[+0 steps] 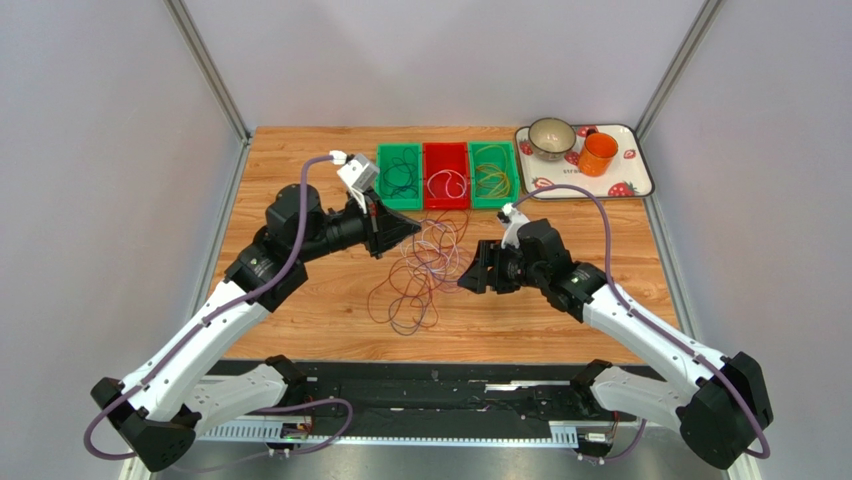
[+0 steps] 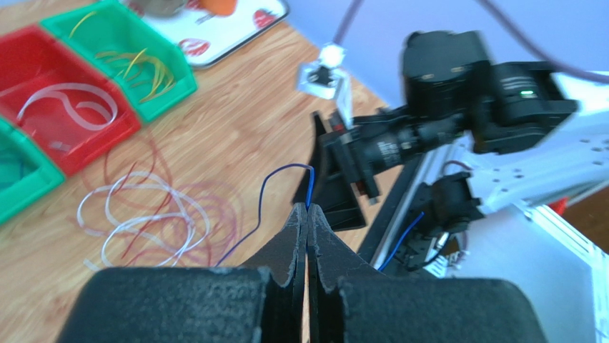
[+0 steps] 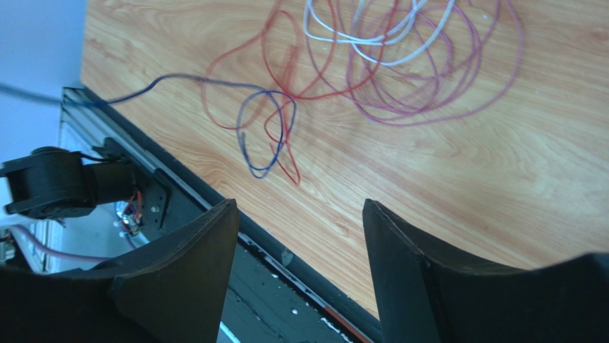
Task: Untangle the cables
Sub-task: Untie the cable.
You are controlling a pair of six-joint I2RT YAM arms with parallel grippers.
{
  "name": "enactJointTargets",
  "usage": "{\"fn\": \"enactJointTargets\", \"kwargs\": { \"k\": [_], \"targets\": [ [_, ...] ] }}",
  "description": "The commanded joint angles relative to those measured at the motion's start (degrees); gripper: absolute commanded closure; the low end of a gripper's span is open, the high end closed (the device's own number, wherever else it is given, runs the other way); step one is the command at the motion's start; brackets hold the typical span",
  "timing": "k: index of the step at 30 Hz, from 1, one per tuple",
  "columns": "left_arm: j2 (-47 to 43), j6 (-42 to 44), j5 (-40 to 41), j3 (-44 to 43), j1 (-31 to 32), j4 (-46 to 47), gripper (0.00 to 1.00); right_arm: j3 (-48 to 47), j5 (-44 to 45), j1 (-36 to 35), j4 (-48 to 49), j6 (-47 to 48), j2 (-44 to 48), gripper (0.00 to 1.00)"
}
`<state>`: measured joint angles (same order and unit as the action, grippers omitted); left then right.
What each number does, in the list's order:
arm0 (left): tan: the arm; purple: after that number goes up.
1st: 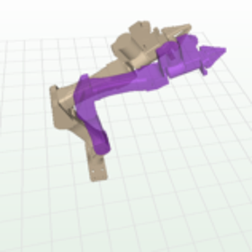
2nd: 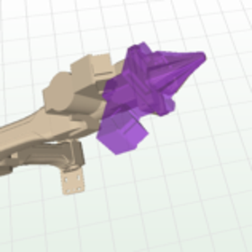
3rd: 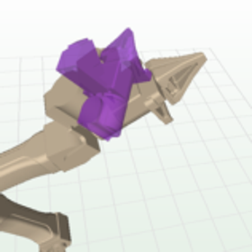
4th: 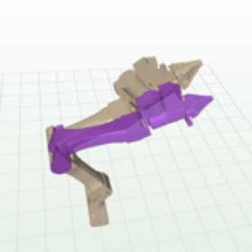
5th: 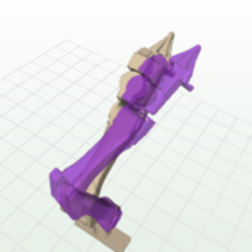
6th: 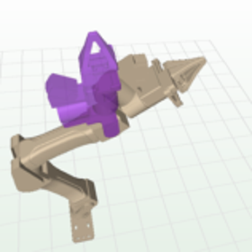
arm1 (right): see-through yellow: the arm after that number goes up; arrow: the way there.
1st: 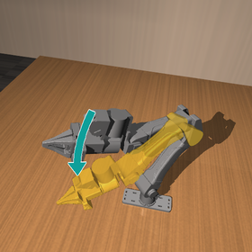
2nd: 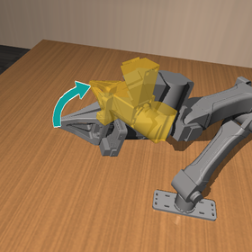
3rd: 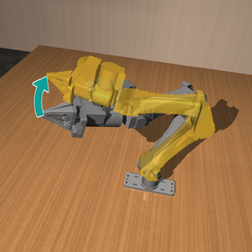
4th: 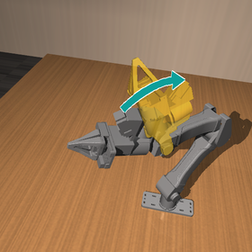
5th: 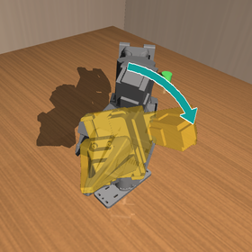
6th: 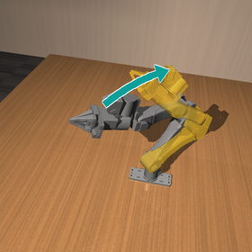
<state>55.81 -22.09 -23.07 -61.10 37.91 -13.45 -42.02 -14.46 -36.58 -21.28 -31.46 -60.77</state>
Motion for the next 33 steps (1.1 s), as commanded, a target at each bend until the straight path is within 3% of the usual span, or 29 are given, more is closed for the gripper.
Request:
{"fn": "enactJointTargets", "kwargs": {
  "k": [1,4,5,8,10,11,14,33],
  "targets": [
    [-2.54,-0.06,-5.77,-7.26,0.14,1.69,1.0,0.01,-5.04,-0.07,7.55,-0.18,3.29,0.32],
    [-2.29,3.88,2.38,-14.11,0.14,-8.4,1.0,0.36,-8.65,-0.16,9.75,-0.09,4.61,0.31],
    [-1.94,4.94,11.73,-17.18,0.06,-14.52,1.0,0.53,-10.22,-0.16,10.2,-0.09,4.87,0.31],
    [0.52,6.7,25.59,-20.37,0.06,-22.74,1.0,1.32,-12.08,-0.16,12.31,-0.7,5.75,0.31],
    [-0.17,7.32,23.52,-18.71,0.06,-21.19,1.0,1.85,-12.08,-0.07,13.45,-0.79,6.02,0.31],
    [-0.7,6.89,17.24,-16.35,0.14,-18.04,1.0,2.03,-12.0,-0.07,13.89,-0.88,6.1,0.31],
    [-1.76,5.74,9.56,-13.53,0.06,-13.81,1.0,2.03,-12.26,-0.16,15.47,-0.71,5.58,0.3],
    [-1.5,5.56,5.49,-13.08,0.06,-11.07,1.0,-1.31,-12.88,-0.16,20.31,2.37,-4.17,0.3]
  ]
}}
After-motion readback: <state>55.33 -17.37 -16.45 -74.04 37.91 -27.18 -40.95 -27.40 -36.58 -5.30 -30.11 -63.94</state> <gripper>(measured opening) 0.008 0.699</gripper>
